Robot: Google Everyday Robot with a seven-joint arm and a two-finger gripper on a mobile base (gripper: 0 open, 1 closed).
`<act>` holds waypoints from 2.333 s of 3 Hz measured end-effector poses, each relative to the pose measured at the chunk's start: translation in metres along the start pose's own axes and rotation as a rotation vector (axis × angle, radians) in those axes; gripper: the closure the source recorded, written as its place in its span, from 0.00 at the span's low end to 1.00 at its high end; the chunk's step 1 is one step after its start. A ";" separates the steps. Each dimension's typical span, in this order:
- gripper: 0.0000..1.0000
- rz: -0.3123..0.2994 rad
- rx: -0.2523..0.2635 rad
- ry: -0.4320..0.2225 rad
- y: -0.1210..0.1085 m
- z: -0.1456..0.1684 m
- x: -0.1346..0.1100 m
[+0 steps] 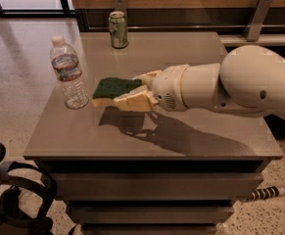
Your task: Move sponge near water bottle
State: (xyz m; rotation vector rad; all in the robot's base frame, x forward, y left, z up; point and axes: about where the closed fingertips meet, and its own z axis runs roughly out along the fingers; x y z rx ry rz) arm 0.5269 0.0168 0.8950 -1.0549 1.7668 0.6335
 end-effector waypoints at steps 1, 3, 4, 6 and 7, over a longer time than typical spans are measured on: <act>1.00 -0.013 -0.046 -0.025 0.019 0.029 0.007; 0.60 -0.021 -0.051 -0.025 0.022 0.031 0.004; 0.37 -0.024 -0.053 -0.025 0.024 0.031 0.003; 0.00 -0.031 -0.058 -0.024 0.028 0.033 0.000; 0.00 -0.031 -0.058 -0.024 0.028 0.033 0.000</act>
Offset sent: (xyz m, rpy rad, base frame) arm -0.0040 0.0261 -0.0169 0.0210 -0.0051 0.0432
